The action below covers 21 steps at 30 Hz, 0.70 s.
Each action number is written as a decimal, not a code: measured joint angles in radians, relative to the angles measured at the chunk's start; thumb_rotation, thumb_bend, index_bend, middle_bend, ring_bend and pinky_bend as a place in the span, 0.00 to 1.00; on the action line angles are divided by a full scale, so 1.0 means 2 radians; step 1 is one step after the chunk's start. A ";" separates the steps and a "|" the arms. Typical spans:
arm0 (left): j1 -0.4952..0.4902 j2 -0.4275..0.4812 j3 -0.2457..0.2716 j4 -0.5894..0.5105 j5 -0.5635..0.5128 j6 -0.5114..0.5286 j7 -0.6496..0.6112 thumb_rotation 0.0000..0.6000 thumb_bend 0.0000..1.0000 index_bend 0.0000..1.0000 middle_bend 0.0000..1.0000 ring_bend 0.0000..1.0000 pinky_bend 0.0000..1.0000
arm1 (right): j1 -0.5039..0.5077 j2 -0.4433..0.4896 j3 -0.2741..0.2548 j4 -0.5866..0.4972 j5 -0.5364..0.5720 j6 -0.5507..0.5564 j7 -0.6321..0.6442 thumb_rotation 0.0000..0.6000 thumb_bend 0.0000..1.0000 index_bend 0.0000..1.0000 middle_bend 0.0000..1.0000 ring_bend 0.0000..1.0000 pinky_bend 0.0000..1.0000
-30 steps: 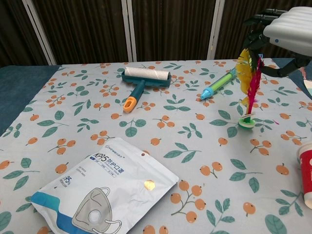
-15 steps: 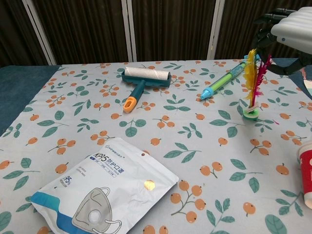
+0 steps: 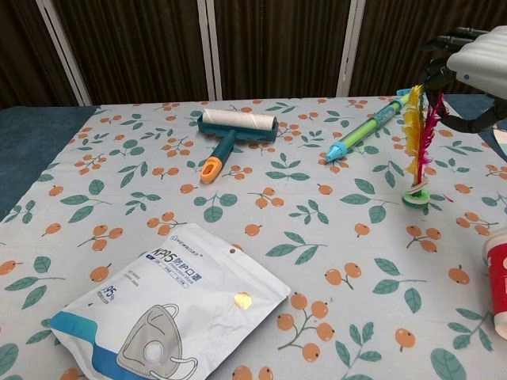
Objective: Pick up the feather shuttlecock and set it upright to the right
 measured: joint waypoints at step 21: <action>0.001 -0.001 0.000 0.000 0.001 0.002 0.002 0.92 0.15 0.12 0.00 0.00 0.00 | -0.060 0.046 0.006 -0.059 0.004 0.093 -0.021 1.00 0.27 0.19 0.06 0.00 0.00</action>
